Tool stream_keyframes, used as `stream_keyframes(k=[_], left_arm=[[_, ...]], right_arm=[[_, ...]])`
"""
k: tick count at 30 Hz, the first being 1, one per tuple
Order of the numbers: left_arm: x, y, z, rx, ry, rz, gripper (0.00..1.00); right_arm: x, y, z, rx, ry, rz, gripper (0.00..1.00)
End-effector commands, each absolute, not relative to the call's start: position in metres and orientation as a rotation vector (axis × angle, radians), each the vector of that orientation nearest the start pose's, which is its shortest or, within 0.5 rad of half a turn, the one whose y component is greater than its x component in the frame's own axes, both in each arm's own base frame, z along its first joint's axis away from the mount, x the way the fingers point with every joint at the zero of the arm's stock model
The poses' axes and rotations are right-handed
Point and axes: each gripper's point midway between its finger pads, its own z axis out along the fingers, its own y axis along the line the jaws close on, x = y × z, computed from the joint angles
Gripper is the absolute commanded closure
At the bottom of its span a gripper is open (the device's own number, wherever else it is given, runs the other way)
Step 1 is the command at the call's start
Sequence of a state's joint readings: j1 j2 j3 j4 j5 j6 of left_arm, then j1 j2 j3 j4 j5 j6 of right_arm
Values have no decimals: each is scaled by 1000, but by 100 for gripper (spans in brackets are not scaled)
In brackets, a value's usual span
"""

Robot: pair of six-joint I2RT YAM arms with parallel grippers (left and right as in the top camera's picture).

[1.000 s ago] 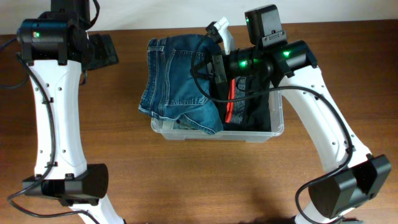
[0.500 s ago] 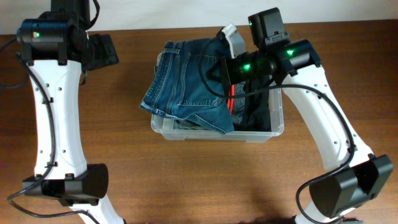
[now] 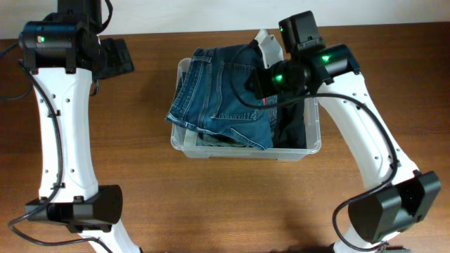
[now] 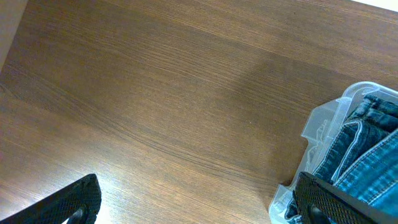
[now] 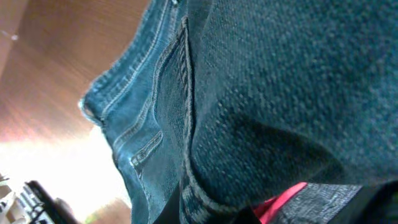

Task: Pack container
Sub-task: 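Push the jeans down into the container with the right gripper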

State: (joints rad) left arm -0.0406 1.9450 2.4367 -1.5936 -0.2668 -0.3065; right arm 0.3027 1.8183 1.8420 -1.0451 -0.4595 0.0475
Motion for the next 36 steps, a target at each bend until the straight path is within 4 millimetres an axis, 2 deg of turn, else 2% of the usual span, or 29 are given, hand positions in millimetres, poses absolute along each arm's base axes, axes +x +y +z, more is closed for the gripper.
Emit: stream_keyframes(k=[1, 5, 10, 13, 18, 19, 22, 25, 28, 31, 33, 36], left_arm=[[413, 30, 316, -432, 2586, 252, 1], [413, 30, 316, -432, 2586, 252, 1], [413, 30, 316, -432, 2586, 252, 1], [413, 30, 316, -432, 2586, 251, 1], [413, 30, 316, -432, 2586, 252, 1], [413, 30, 316, -432, 2586, 251, 1], [413, 30, 316, -432, 2586, 251, 1], [413, 30, 316, -432, 2586, 252, 0], [413, 30, 316, -432, 2586, 252, 1], [413, 30, 316, -432, 2586, 252, 1], [413, 30, 316, -432, 2586, 252, 1], [413, 30, 316, -432, 2586, 252, 1]], right_arm=[[418, 194, 222, -482, 2584, 601, 96], [421, 177, 209, -479, 2626, 524, 96], [423, 153, 206, -407, 2662, 506, 96], [422, 137, 203, -431, 2677, 474, 96], [423, 133, 201, -439, 2680, 462, 95], [423, 133, 200, -438, 2682, 462, 90], [422, 132, 194, -437, 2698, 457, 68], [423, 125, 181, -424, 2740, 402, 67], [422, 118, 156, -413, 2800, 346, 66], [422, 117, 151, -411, 2810, 340, 66], [426, 108, 154, -385, 2801, 264, 66], [436, 72, 166, -215, 2785, -1, 66]])
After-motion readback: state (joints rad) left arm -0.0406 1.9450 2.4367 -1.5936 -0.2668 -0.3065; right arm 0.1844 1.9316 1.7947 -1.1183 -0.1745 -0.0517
